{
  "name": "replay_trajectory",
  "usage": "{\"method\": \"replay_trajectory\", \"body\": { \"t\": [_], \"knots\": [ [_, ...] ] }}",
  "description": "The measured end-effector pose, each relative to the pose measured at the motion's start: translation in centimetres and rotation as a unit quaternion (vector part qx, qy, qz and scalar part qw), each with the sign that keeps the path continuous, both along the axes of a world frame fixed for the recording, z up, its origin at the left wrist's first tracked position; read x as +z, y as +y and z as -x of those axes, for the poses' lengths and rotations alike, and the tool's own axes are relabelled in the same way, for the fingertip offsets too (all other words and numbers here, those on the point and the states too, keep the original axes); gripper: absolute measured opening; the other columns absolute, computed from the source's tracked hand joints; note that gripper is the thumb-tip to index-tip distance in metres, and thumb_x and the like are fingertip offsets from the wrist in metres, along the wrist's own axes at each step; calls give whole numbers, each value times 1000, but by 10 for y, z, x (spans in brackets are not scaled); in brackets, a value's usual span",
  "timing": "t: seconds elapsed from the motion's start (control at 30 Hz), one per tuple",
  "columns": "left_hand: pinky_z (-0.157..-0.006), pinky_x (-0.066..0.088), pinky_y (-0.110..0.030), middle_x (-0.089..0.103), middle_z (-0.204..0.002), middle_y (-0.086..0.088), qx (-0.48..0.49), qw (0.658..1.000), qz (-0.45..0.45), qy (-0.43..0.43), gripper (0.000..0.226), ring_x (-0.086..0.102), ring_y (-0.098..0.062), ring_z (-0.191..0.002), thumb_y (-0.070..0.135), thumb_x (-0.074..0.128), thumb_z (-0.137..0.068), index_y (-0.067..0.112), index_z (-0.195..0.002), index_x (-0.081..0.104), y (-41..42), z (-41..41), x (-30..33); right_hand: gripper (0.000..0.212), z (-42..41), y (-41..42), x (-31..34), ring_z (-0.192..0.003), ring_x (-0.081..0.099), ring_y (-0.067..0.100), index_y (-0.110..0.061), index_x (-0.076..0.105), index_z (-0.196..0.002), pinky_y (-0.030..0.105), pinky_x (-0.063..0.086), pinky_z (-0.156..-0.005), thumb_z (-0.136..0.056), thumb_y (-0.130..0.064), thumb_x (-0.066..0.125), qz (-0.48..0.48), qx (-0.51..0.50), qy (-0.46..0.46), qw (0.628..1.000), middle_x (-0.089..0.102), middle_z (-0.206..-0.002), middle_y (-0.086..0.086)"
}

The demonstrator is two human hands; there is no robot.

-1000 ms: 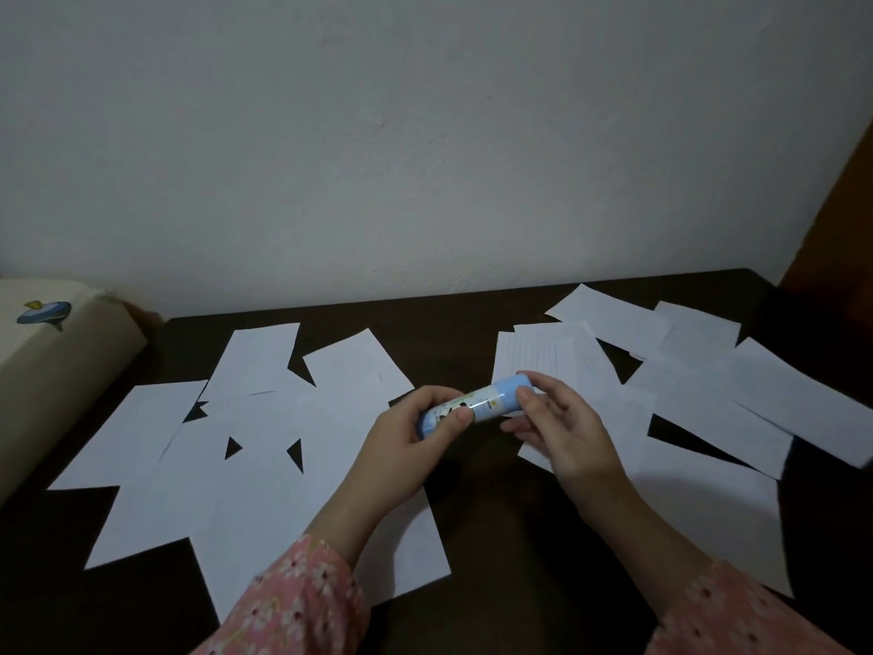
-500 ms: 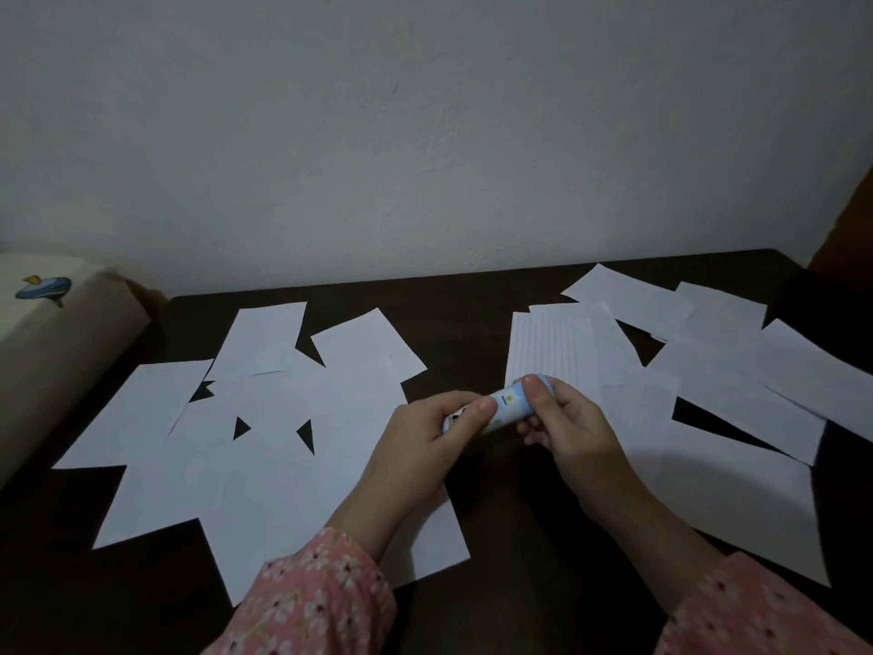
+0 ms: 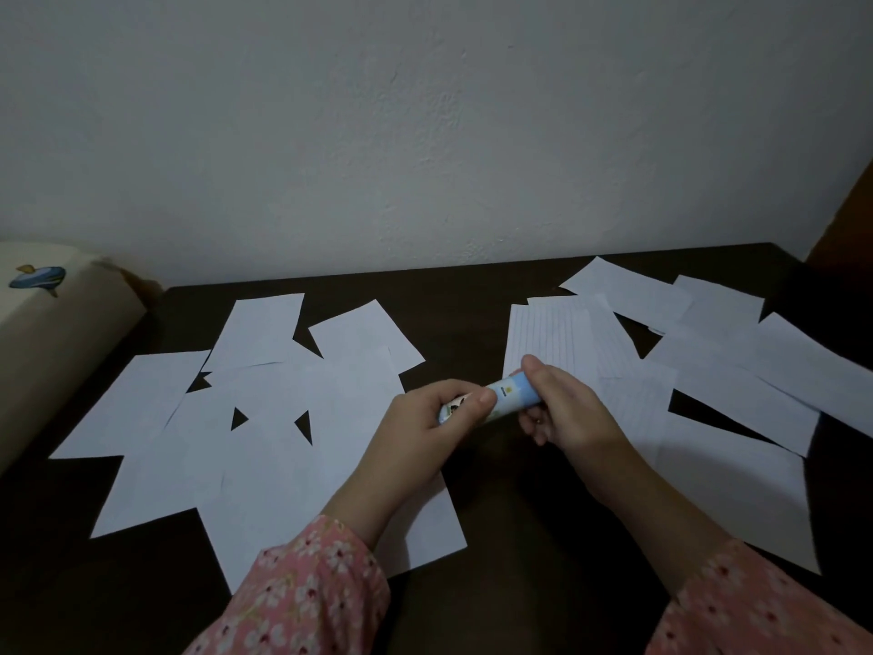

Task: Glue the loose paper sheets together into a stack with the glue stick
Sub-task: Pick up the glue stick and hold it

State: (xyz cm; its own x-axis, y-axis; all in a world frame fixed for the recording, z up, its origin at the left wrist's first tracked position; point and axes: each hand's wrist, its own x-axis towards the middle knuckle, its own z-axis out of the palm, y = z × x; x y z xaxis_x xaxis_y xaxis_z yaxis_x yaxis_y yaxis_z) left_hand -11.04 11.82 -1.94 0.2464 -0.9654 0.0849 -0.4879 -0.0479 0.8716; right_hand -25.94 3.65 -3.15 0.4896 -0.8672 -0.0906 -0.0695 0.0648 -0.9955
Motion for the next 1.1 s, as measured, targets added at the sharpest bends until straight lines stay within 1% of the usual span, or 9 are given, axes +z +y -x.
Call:
{"method": "replay_trajectory", "body": {
  "t": [0.2, 0.33, 0.43, 0.57, 0.67, 0.8, 0.93, 1.03, 1.1],
  "knots": [
    [-62, 45, -9, 64, -82, 16, 6, 1000, -2, 2, 22, 57, 6, -82, 50, 51, -86, 36, -89, 68, -4, -1, 4, 27, 0, 2, -1, -59, 55, -4, -15, 56, -95, 10, 42, -55, -98, -38, 42, 18, 19, -4, 1000, 51, -77, -3],
    [-61, 45, -26, 64, -72, -8, 0, 998, -31, 50, 49, 58, -18, -64, 61, 47, -79, 20, -80, 74, -7, -4, 4, 35, 4, 6, 2, -65, 56, -8, -16, 55, -98, 12, 44, -59, -88, -46, 40, 65, 52, -13, 996, 53, -82, -4],
    [-56, 42, -19, 59, -61, 3, -2, 997, -42, 71, 47, 54, -7, -57, 62, 49, -78, 22, -75, 73, -7, -5, 9, 32, 7, 5, 5, -68, 57, -8, -15, 57, -101, 12, 45, -60, -89, -42, 43, 67, 42, -22, 997, 55, -86, -4],
    [-62, 47, -9, 66, -75, 24, 12, 999, 35, 5, 16, 60, 5, -80, 49, 57, -82, 40, -86, 69, -2, 4, 7, 21, 7, -1, 7, -64, 57, -1, -18, 57, -92, 9, 42, -55, -96, -37, 48, 50, 27, 23, 998, 56, -82, -4],
    [-63, 47, -10, 68, -78, 24, 10, 998, 60, 16, 23, 61, 4, -82, 51, 53, -79, 39, -88, 70, 2, 10, 4, 21, 7, 1, 9, -65, 57, -1, -21, 50, -86, 10, 43, -55, -98, -37, 45, 61, 31, 36, 997, 54, -84, -3],
    [-58, 43, -8, 64, -68, 20, 3, 999, 16, 51, 35, 59, 4, -77, 55, 50, -78, 31, -86, 73, -2, 6, 6, 18, 11, 7, 11, -70, 60, -10, -21, 47, -88, 11, 46, -59, -99, -33, 41, 84, 43, 28, 995, 54, -89, -3],
    [-54, 44, -15, 62, -62, 9, -4, 992, -42, 119, 39, 58, -3, -61, 55, 52, -80, 24, -75, 75, -2, 3, 9, 28, 13, 10, 9, -97, 63, 4, -23, 50, -93, 26, 57, -76, -86, -48, 42, 121, 45, 14, 992, 57, -92, -13],
    [-47, 38, -12, 57, -52, 7, -16, 987, -67, 144, 40, 53, -2, -49, 52, 52, -83, 19, -72, 73, -1, 3, 15, 29, 12, 11, 6, -99, 64, 9, -25, 51, -91, 29, 58, -78, -91, -54, 47, 126, 33, 5, 991, 59, -92, -11],
    [-52, 41, -10, 62, -59, 13, -7, 993, -39, 108, 34, 58, 0, -59, 51, 53, -82, 26, -76, 74, -1, 5, 14, 20, 12, 7, 3, -94, 64, 9, -24, 53, -89, 27, 57, -74, -89, -44, 50, 133, 18, 4, 991, 60, -89, -13]
  ]
}}
